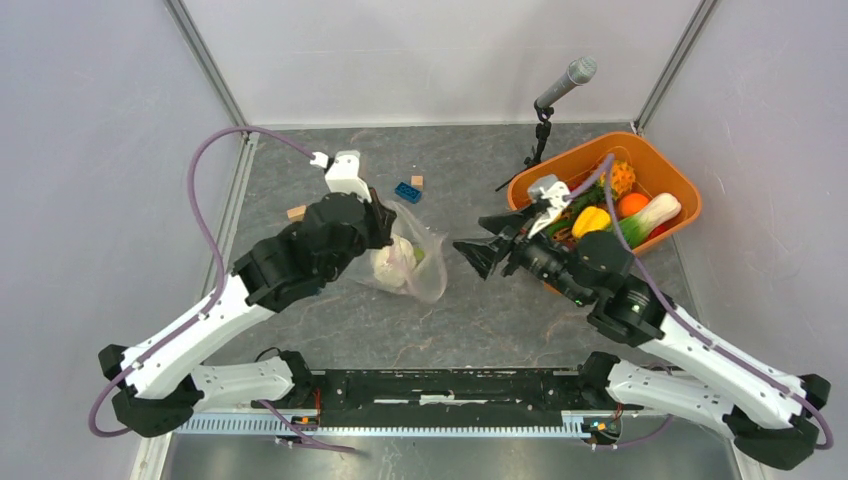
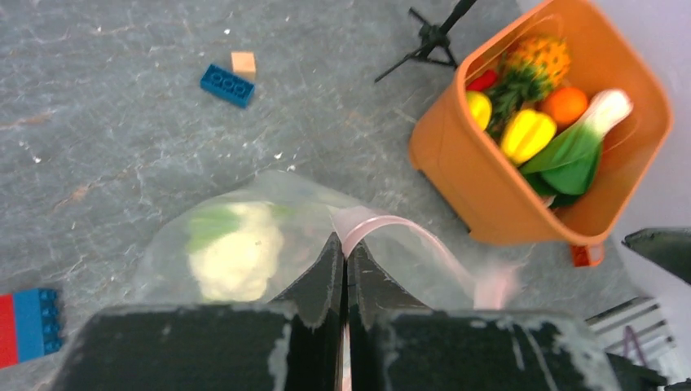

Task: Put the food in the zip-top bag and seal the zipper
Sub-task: Place the fake vegetable in the zipper food storage bag.

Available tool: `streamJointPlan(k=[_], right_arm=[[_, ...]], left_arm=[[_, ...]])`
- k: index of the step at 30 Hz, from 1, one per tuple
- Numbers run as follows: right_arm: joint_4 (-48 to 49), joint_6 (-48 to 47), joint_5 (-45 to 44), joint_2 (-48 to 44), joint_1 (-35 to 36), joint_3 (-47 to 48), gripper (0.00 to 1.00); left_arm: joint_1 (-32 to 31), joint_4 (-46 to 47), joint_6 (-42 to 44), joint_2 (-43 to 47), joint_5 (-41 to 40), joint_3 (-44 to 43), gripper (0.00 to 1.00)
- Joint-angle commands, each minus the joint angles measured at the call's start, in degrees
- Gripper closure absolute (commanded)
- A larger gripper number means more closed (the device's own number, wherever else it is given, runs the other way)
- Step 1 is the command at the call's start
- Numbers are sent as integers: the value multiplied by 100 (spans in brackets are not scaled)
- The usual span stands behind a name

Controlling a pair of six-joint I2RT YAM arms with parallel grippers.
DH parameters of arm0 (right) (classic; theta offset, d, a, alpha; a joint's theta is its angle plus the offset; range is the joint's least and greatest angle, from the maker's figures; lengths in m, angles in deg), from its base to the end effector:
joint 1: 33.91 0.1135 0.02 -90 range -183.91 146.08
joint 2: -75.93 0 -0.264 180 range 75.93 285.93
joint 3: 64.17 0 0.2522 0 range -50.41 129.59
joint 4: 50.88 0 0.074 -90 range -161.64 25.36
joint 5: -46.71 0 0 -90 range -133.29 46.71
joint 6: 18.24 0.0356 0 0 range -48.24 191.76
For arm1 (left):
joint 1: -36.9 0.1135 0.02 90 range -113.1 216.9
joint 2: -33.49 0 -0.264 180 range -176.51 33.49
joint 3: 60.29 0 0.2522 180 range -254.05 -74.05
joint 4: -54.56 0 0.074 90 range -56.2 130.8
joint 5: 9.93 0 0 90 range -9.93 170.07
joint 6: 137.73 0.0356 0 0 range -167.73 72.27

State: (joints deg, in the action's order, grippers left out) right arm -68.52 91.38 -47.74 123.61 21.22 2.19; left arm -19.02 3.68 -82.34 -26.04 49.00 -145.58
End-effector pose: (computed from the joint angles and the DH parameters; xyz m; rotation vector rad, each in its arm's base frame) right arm 0.1113 0.1548 0.3915 -0.4368 1.5763 0.9599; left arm 0.1317 -0.1619 0.4063 0.0219 1.9759 -0.4979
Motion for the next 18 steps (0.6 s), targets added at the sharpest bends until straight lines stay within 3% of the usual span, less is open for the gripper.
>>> streamJointPlan(k=[1,7,11,18], right_arm=[[-361,-65,-522,-451,15,-39,26],[-873,100,-820,-401,19,-240,23],[-1534,-72,-2510,-554,17,-103,18],[-2329,-636,-5159,-269,-231,559,11]], left_arm=[[239,21,355,-136,428,-737,98],[244,-163,216,-447,347,-813,98],[240,-128,83,-251,123,-257,98],[240,94,-72,-77,619,364,98]])
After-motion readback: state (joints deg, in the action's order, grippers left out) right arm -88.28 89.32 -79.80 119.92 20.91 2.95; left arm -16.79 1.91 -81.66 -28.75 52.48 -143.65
